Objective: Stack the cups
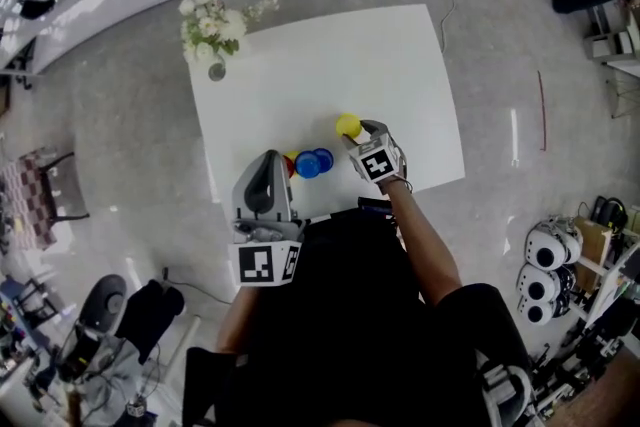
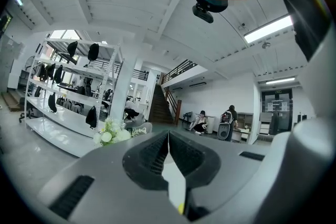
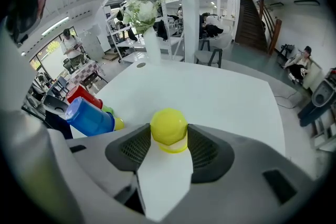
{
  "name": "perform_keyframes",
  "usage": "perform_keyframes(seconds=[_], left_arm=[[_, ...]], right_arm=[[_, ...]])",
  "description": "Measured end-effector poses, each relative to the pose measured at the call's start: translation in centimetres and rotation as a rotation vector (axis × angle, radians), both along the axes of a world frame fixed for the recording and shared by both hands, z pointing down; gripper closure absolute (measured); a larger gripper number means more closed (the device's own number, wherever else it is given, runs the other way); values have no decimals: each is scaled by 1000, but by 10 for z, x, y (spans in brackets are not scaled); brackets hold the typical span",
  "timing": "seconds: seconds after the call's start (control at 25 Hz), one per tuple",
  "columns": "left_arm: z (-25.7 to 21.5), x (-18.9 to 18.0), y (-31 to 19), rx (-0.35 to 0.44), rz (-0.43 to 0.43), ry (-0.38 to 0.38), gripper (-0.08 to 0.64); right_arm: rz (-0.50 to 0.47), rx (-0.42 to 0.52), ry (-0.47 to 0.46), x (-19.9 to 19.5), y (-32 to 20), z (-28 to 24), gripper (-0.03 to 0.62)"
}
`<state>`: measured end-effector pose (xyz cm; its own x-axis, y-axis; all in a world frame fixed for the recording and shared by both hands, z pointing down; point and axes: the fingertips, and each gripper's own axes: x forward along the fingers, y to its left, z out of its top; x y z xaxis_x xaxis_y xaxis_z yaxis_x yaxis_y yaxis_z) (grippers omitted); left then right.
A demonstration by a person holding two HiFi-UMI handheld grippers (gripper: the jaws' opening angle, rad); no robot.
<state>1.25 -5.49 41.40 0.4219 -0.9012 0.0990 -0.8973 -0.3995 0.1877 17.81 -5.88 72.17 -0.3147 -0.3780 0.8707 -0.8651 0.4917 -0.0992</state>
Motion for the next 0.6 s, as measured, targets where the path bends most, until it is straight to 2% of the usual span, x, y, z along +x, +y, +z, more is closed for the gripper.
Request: perform_keyframes(seconds=[0.6], left_arm=[[2, -72, 30, 24, -95, 8, 537]], right_arm=[[-119, 123, -47, -71, -1, -77, 357]])
